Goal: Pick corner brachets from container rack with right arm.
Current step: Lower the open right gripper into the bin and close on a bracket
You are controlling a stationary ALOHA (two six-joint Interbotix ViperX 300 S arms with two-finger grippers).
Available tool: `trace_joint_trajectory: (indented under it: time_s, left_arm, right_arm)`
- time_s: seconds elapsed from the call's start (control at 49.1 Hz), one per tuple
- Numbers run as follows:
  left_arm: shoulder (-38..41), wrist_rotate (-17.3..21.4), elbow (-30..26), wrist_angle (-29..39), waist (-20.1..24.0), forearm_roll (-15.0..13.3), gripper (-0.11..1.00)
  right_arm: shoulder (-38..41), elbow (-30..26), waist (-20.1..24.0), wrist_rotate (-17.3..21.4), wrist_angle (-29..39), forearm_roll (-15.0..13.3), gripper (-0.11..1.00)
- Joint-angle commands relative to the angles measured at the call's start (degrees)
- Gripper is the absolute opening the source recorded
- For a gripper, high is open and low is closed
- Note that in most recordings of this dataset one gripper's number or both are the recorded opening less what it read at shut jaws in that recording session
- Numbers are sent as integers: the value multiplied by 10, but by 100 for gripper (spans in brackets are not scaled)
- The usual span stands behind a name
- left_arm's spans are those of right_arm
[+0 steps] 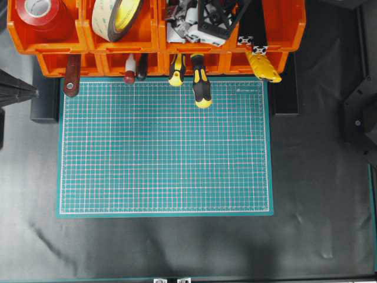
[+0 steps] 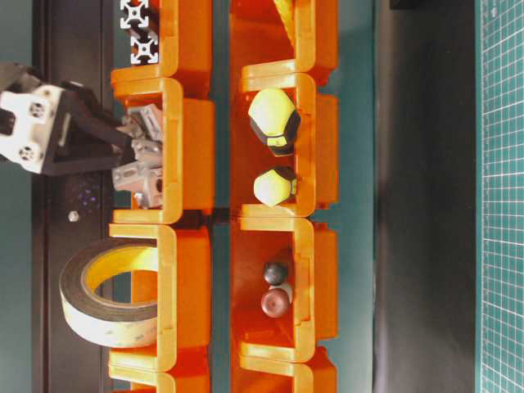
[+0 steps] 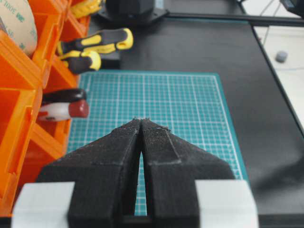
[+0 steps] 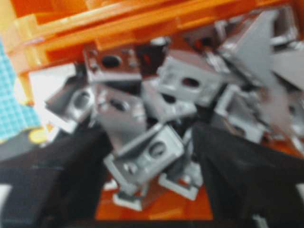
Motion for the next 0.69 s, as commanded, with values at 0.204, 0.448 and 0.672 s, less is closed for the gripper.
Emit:
trace_joint_trajectory:
  time_s: [0.204,0.448,0.672]
  left_arm:
    - [3,-2,-18,-3,2,2,0]
    - [3,-2,-18,-3,3,2,0]
    - [3,-2,-18,-4,2,2,1]
  right_arm:
    - [-1,-33,-7,3,17,-4,48]
    - [1,-69,-3,-1,38,-3,40]
    - [2,-74,2,-2,54,-3,39]
